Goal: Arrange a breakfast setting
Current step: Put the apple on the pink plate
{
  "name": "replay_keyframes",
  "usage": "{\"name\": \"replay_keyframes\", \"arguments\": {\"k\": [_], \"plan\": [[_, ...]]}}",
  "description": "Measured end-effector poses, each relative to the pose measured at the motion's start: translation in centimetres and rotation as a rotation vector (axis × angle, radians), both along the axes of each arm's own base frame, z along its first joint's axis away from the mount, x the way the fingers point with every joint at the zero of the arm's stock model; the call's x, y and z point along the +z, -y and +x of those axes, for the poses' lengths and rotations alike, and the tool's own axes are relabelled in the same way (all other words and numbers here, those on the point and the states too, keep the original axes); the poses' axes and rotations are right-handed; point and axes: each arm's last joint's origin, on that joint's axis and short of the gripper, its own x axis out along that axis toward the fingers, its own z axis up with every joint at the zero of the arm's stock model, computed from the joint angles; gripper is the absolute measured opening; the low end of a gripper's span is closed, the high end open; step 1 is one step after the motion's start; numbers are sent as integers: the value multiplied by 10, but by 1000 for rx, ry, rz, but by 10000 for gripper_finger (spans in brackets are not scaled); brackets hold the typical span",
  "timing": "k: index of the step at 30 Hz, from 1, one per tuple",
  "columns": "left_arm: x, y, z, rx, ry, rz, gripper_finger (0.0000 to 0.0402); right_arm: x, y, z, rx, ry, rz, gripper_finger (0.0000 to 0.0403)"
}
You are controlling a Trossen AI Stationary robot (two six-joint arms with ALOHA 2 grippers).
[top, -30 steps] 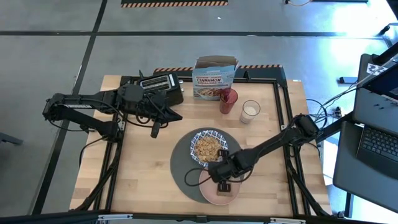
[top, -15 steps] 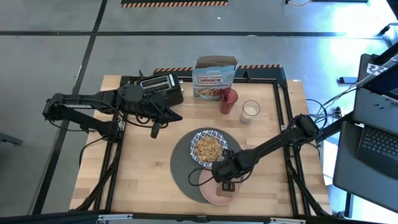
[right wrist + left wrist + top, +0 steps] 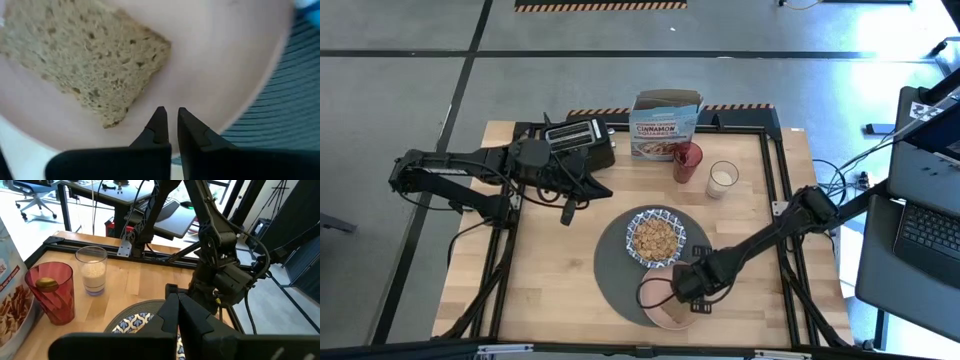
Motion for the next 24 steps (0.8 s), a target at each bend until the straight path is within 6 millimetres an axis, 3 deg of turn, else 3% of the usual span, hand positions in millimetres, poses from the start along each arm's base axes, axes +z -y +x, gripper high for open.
{"name": "replay_keyframes", "arguments": {"k": [6, 14, 20, 24], "plan": [[5, -1, -6, 29, 25, -19, 0, 40, 14, 3, -30, 82, -82, 0], [22, -8, -43, 203, 95, -15, 0, 117, 37, 21, -4, 416, -277, 1], [5, -16, -79, 439, -127, -49, 0, 157, 62, 47, 50, 624, -360, 1], [-16, -19, -93, 555, -341, -119, 0, 165, 81, 64, 104, 713, -317, 1]]}}
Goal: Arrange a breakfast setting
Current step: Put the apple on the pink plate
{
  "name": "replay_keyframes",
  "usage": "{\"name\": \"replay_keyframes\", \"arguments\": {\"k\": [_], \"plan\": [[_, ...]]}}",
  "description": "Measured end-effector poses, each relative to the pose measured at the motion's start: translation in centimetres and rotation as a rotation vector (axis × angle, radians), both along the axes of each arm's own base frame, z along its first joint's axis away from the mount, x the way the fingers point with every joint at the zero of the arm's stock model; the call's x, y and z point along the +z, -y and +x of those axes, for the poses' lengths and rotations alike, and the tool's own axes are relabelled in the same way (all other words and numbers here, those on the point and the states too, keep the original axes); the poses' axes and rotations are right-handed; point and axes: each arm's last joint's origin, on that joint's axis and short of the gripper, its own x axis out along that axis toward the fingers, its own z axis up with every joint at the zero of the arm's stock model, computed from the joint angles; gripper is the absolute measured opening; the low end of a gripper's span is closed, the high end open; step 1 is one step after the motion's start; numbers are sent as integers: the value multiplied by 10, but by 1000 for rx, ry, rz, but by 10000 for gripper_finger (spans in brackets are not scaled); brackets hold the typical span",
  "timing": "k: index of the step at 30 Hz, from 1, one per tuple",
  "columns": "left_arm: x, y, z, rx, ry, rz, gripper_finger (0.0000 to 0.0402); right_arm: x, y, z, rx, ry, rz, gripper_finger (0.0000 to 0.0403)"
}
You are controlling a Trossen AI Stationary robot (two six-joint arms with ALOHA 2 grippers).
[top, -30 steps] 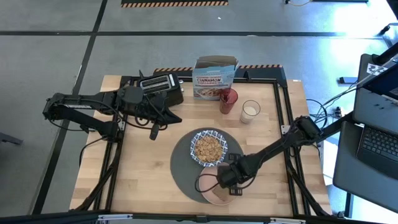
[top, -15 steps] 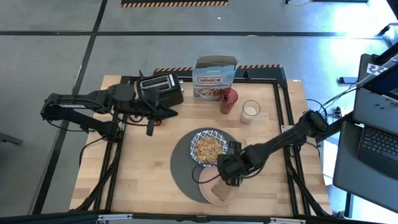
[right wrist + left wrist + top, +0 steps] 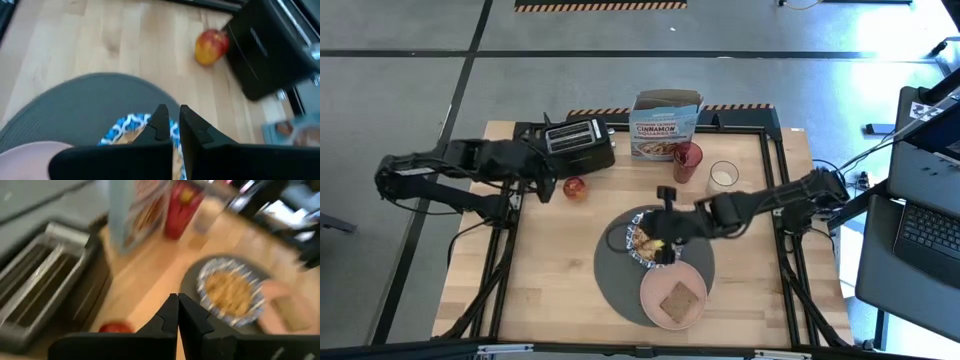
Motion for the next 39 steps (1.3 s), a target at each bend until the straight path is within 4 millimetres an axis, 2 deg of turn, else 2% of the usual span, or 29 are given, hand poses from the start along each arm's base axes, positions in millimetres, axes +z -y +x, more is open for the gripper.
{"name": "replay_keyframes", "arguments": {"k": [3, 8, 13, 18, 21, 24, 30, 34, 39], "plan": [[-20, 1, 1, 31, -68, -79, 0, 2, 15, 6, 35, 14, 5, 1], [-75, 9, 10, 29, -154, -207, 0, 4, 37, 14, 84, 32, -48, 17], [-126, 19, 13, 105, -115, -257, 0, 8, 68, 30, 156, 152, -19, 77], [-156, 25, 4, 250, -91, -305, 0, -8, 104, 37, 171, 207, 9, 143], [-166, 28, 0, 272, -101, -294, 0, -20, 122, 36, 199, 194, 68, 170], [-175, 28, -3, 273, -124, -268, 0, -25, 132, 34, 222, 184, 109, 185], [-183, 26, -5, 298, -128, -216, 9, -25, 133, 34, 298, 189, 113, 190], [-182, 24, -4, 314, -112, -221, 59, -25, 133, 34, 321, 190, 121, 190], [-181, 18, 1, 328, -95, -198, 166, -25, 131, 33, 360, 193, 151, 191]]}}
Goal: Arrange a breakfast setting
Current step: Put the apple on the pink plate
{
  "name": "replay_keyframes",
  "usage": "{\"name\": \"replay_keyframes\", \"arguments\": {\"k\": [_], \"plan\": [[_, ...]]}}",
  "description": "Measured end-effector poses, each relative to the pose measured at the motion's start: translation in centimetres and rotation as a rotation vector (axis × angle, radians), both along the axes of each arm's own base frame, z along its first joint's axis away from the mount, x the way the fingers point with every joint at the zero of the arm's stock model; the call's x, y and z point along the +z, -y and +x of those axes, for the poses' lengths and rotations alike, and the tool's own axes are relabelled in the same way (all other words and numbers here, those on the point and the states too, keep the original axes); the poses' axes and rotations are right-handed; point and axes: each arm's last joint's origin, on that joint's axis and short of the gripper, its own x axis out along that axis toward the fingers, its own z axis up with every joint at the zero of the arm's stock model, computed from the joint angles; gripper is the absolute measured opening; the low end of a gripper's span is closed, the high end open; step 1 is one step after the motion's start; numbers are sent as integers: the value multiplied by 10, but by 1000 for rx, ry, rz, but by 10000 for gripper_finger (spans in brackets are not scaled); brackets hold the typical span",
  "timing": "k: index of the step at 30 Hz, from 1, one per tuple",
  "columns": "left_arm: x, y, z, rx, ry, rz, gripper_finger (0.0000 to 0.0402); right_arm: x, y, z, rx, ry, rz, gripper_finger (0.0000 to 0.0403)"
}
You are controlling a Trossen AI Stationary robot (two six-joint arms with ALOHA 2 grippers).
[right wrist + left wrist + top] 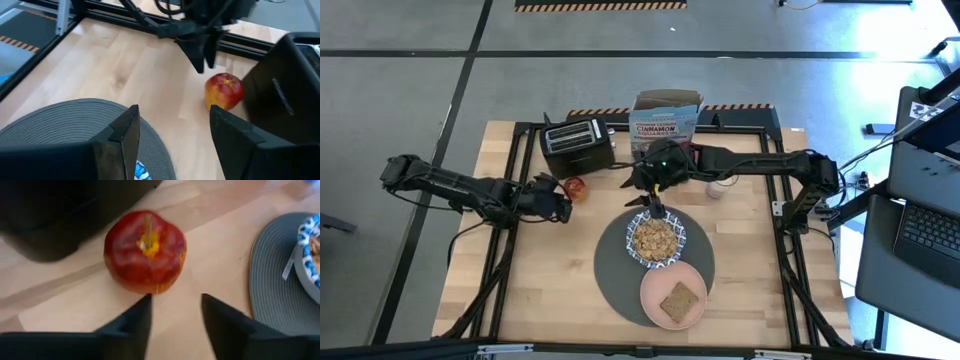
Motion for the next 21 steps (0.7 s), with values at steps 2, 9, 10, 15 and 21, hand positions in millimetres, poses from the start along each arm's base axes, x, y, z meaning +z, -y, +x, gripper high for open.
{"name": "replay_keyframes", "arguments": {"k": [2, 9, 10, 15, 21], "plan": [[0, -3, 4, 16, 14, -1, 213, 0, -1, 0, 16, -4, 11, 191], [-11, -17, 19, 109, -23, -5, 349, -3, -2, -2, 44, -34, 18, 191], [-13, -19, 21, 122, -34, -8, 362, -3, -2, -3, 46, -38, 19, 191], [-22, -31, 34, 174, -33, -24, 397, -6, -3, -5, 63, -71, 36, 191], [-23, -41, 49, 165, 44, -15, 395, -9, -3, -8, 65, -119, 46, 191]]}}
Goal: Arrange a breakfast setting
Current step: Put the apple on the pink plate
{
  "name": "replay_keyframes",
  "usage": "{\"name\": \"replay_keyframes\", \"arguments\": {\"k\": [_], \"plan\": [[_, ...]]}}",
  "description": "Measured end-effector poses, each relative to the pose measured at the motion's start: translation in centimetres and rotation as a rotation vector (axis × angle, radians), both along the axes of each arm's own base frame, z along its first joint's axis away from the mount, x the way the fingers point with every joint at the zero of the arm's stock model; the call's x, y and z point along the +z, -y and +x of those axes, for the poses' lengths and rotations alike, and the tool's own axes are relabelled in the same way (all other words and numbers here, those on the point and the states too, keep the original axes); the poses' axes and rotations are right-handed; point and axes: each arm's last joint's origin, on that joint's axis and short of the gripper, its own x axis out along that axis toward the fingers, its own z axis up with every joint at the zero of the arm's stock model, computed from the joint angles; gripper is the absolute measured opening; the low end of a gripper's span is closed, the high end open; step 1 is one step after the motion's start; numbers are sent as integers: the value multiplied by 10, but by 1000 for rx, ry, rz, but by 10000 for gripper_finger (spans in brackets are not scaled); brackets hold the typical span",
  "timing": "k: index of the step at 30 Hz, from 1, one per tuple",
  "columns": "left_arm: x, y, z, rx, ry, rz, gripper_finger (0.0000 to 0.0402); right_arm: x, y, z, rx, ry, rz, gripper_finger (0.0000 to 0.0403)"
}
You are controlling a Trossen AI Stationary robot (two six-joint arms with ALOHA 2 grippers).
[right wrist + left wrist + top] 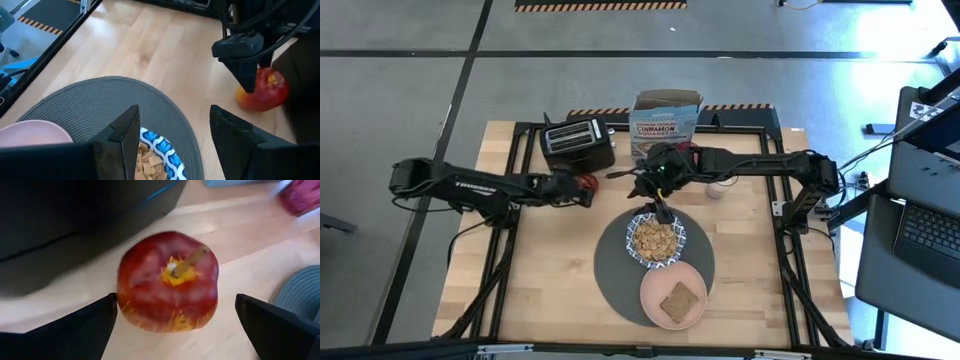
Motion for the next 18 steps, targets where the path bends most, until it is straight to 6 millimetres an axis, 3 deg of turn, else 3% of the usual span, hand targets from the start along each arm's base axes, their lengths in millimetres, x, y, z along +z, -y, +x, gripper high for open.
{"name": "replay_keyframes", "arguments": {"k": [13, 18], "plan": [[-30, -15, 25, -35, -47, -12, 396, -3, 0, -3, -13, -51, 19, 191], [-41, -14, 27, 18, -42, -92, 361, -3, 0, -5, -13, -69, 21, 191]]}}
